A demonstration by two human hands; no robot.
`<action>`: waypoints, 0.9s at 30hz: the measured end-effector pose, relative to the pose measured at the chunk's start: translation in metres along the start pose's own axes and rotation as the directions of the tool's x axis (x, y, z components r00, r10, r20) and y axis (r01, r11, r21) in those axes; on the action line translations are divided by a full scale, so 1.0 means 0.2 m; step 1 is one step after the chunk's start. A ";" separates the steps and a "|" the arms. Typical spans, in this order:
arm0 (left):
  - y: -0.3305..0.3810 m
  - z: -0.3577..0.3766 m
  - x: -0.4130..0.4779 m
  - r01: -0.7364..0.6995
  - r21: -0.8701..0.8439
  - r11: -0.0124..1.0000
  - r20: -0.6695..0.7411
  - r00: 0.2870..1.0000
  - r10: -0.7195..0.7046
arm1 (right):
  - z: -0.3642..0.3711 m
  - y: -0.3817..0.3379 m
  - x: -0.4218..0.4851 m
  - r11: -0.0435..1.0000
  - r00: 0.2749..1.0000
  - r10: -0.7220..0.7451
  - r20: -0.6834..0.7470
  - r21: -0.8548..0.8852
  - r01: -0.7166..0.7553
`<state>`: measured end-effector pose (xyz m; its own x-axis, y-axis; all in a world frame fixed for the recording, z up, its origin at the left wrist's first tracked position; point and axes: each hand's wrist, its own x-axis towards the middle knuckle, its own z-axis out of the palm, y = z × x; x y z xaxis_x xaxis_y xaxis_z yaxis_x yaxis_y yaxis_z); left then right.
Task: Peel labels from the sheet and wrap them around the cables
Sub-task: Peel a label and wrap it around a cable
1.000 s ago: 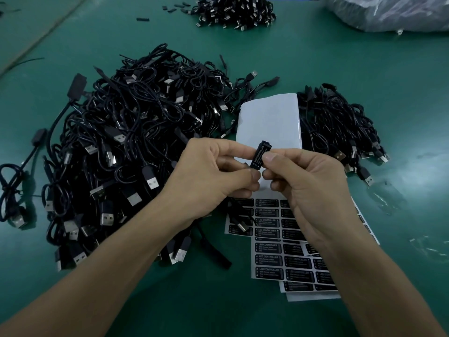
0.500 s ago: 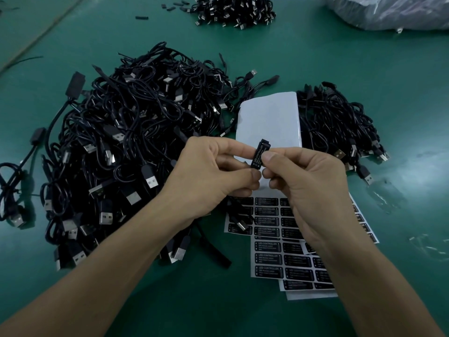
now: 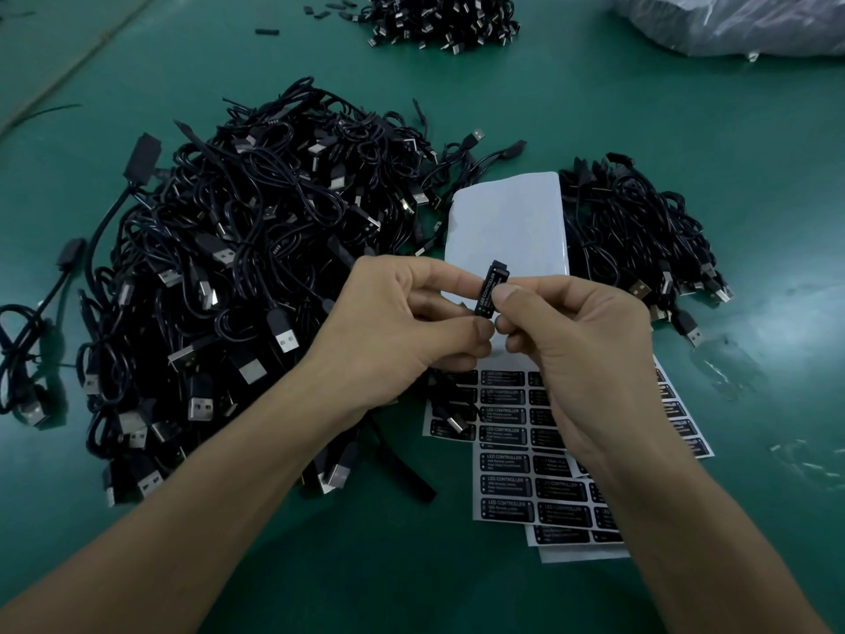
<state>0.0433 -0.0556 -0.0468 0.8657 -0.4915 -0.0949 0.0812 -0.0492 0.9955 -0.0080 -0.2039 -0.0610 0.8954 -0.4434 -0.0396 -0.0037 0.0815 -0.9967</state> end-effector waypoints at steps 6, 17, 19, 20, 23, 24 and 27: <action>0.00 0.00 0.00 0.005 -0.008 1.000 0.010 1.000 -0.005 | 0.01 0.00 0.00 1.000 1.000 -0.003 -0.017 -0.016 0.003; 0.00 0.00 0.00 -0.004 0.006 1.000 0.011 1.000 0.004 | 0.02 -0.01 -0.01 0.998 0.998 -0.037 -0.046 -0.060 0.034; 0.00 0.00 0.00 -0.006 0.004 1.000 0.011 1.000 0.006 | 0.02 -0.01 -0.02 0.997 0.997 -0.048 -0.053 -0.068 0.044; 0.00 0.00 0.00 -0.007 0.003 1.000 0.012 1.000 0.007 | 0.03 -0.01 -0.02 0.997 0.997 -0.051 -0.056 -0.069 0.047; -0.01 -0.01 0.00 -0.008 0.003 1.000 0.019 1.000 0.008 | 0.03 -0.01 -0.02 0.997 0.997 -0.050 -0.060 -0.067 0.046; -0.01 -0.01 0.00 -0.009 0.002 1.000 0.022 1.000 0.009 | 0.03 -0.01 -0.02 0.997 0.997 -0.050 -0.060 -0.067 0.046; -0.01 0.00 0.00 -0.010 -0.009 1.000 0.011 1.000 0.010 | 0.03 -0.01 -0.02 0.997 0.997 -0.046 -0.061 -0.062 0.042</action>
<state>0.0435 -0.0554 -0.0489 0.8611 -0.5012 -0.0851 0.0771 -0.0367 0.9963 -0.0085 -0.1968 -0.0583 0.8660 -0.5001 0.0020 0.0066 0.0073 -1.0000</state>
